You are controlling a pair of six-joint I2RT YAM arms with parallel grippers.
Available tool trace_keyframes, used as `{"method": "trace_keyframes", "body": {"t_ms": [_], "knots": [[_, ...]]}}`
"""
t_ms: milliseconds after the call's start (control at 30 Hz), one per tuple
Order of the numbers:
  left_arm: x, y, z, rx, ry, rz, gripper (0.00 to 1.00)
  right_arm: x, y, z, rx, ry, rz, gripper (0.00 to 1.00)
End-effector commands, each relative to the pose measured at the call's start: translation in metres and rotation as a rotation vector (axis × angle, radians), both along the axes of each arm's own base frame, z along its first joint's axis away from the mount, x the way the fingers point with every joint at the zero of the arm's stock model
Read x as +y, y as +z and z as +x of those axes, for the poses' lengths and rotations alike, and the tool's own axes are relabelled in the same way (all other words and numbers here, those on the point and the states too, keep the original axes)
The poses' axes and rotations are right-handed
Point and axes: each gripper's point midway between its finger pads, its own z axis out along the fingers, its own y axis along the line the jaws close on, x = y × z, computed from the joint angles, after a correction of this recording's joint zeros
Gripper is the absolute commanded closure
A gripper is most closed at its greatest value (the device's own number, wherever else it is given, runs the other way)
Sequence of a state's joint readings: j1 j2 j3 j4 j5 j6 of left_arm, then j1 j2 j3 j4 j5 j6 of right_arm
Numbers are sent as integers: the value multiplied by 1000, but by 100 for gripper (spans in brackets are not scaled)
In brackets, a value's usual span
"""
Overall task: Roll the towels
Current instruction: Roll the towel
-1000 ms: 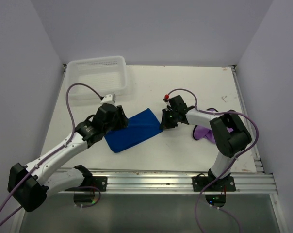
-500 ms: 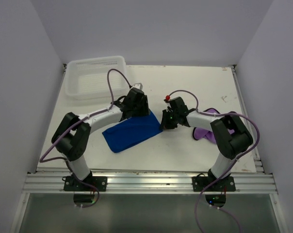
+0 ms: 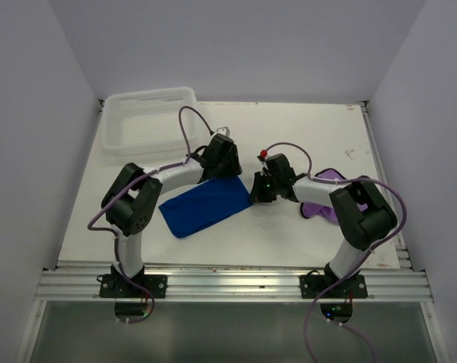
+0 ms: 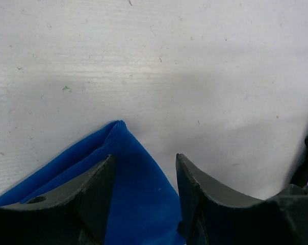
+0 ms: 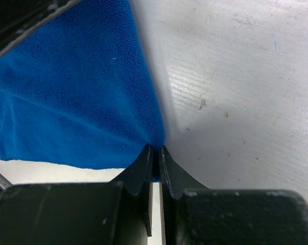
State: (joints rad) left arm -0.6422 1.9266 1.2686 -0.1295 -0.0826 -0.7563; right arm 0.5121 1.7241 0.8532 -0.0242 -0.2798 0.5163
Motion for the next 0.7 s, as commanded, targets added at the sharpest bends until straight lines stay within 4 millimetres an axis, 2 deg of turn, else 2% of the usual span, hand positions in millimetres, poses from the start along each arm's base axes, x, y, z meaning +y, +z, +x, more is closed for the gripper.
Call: {"method": "trace_keyframes", "body": {"t_ms": [0, 500, 667], "knots": [[-5, 5, 16, -30, 50, -8, 46, -11, -12, -16, 37, -4, -58, 100], [12, -32, 11, 48, 97, 172, 48, -2, -21, -25, 45, 1, -40, 100], [26, -46, 7, 74, 116, 274, 49, -1, -17, -28, 5, 2, -79, 100]]}}
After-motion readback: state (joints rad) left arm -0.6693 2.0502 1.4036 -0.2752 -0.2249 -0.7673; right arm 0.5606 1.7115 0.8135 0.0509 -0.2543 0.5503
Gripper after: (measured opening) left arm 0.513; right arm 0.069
